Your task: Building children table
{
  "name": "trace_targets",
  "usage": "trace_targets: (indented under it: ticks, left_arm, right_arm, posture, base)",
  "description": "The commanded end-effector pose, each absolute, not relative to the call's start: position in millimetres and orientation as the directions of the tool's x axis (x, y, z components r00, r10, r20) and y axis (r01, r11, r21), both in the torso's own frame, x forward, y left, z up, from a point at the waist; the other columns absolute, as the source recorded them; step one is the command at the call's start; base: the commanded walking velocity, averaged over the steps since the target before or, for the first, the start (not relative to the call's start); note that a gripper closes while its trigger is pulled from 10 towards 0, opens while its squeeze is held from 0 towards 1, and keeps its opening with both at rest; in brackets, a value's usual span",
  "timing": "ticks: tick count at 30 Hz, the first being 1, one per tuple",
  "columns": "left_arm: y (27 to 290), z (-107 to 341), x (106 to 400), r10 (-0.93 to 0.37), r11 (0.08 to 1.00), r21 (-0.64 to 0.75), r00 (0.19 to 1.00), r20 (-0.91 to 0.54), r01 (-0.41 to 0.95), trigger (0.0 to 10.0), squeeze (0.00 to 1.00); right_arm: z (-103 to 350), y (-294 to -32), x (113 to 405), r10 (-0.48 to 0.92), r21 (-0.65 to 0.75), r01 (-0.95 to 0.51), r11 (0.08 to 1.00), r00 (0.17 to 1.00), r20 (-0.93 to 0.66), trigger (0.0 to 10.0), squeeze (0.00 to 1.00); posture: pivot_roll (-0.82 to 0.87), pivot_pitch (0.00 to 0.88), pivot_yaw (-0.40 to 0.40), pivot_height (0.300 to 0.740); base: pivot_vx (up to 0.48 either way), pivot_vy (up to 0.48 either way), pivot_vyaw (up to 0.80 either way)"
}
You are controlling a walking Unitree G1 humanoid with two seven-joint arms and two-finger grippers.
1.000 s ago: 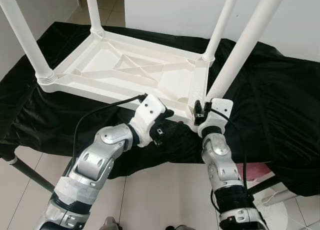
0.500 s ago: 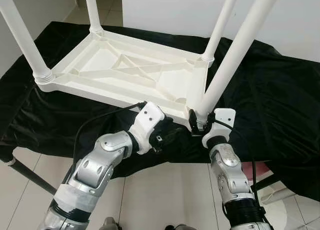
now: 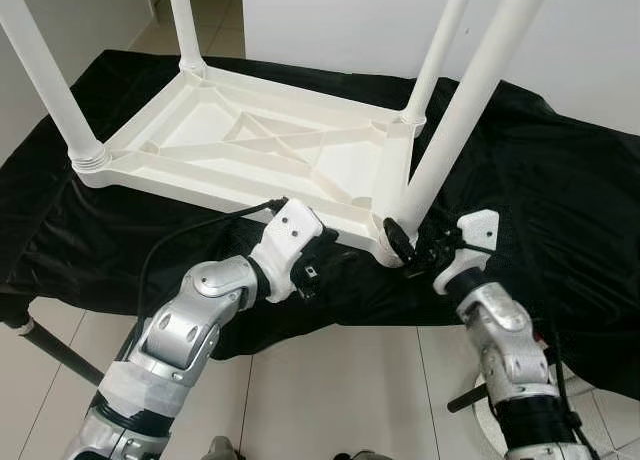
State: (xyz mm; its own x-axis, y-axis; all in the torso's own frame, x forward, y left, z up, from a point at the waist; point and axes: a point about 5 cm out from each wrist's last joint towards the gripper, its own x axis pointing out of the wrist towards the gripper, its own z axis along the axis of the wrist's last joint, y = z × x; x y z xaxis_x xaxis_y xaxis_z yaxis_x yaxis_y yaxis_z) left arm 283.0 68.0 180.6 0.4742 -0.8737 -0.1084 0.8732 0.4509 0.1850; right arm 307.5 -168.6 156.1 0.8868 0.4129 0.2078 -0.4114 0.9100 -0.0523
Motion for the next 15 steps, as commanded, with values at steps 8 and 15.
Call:
trace_targets:
  ticks: [8, 15]
  left_arm:
    - [68.4, 186.0, 286.2, -0.882, 0.428, 0.220, 0.458, -0.108, 0.877, 10.0, 0.00]
    - [69.9, 188.1, 288.2, -0.878, 0.438, 0.226, 0.468, -0.101, 0.870, 10.0, 0.00]
  right_arm:
    - [157.1, -158.1, 328.8, 0.578, -0.125, -0.566, 0.815, 0.807, 0.117, 10.0, 0.00]
    - [154.8, -152.1, 336.6, 0.613, -0.134, -0.600, 0.789, 0.785, 0.091, 10.0, 0.00]
  posture:
    - [0.03, 0.006, -0.062, 0.740]
    - [0.04, 0.001, -0.063, 0.740]
  base:
    - [0.000, 0.000, 0.00]
    - [0.000, 0.000, 0.00]
